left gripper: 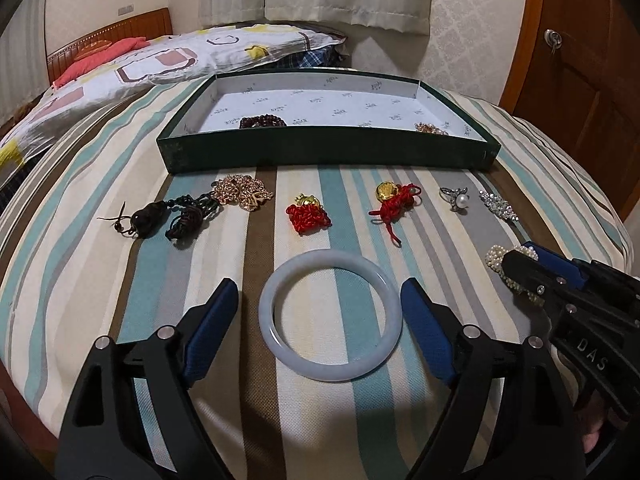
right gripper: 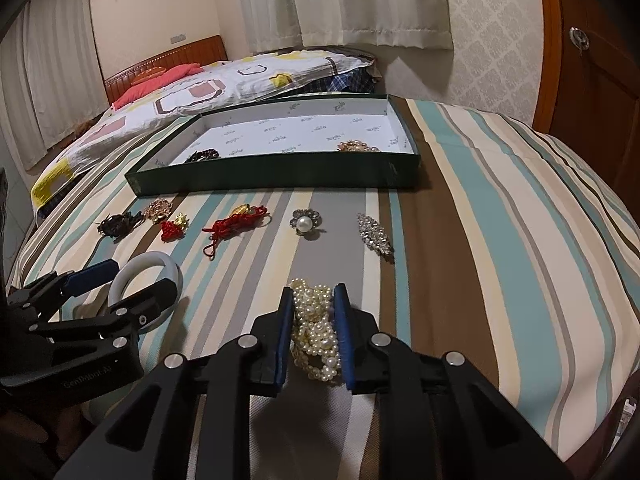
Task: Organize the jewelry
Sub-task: 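Grasp the white jade bangle with the left tool while the right tool holds the pearls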
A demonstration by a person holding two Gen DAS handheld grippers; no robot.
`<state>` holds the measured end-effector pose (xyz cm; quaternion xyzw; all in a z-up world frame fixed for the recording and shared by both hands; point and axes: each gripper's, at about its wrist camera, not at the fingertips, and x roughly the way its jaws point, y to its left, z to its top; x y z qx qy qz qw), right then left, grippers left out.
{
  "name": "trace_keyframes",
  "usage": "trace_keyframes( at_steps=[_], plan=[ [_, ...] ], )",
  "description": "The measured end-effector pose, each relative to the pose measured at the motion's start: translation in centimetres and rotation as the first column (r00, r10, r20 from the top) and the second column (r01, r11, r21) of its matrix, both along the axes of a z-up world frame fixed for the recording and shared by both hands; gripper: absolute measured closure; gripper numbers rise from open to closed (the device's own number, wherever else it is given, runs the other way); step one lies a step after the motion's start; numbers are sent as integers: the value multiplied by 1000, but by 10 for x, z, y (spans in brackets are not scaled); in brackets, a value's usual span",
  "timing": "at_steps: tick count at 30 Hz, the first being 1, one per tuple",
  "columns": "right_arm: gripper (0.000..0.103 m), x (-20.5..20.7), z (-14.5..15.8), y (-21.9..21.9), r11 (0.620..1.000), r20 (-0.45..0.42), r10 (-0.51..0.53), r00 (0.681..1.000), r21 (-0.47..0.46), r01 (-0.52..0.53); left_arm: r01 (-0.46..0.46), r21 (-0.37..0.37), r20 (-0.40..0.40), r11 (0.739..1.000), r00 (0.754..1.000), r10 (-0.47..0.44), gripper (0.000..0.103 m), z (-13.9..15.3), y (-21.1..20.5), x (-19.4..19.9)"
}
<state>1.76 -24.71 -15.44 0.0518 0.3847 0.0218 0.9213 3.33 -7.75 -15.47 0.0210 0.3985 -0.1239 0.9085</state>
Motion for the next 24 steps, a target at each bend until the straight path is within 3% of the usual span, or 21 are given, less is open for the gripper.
trace_keyframes(
  at_steps=[3,4,5,12,15,17,24],
  plan=[
    [66,1,2,-3,1000,6,-15,1000,6,15,0,-5,6,1000,1000,0,32,0,1,-1],
    [55,1,3,-3,1000,11,-21,1000,3,21,-3,-7,10,1000,1000,3,34,1,2,-1],
    [50,1,4,-3,1000,16,-24,1000,1,24,-2,-12,9,1000,1000,2,34,1,2,-1],
    [49,4,-4,0,1000,-23,-1,1000,-3,0,-1,-17,8,1000,1000,2,34,1,3,-1],
    [59,3,-4,6,999,-28,10,1000,-50,-12,-2,-27,6,1000,1000,2,34,1,3,-1],
    [76,2,-5,5,999,-27,16,1000,-45,-17,-1,-32,5,999,1000,1,34,2,3,0],
    [83,-1,-3,2,999,-8,13,1000,-30,-13,-5,-47,7,999,1000,5,34,4,6,1]
  ],
)
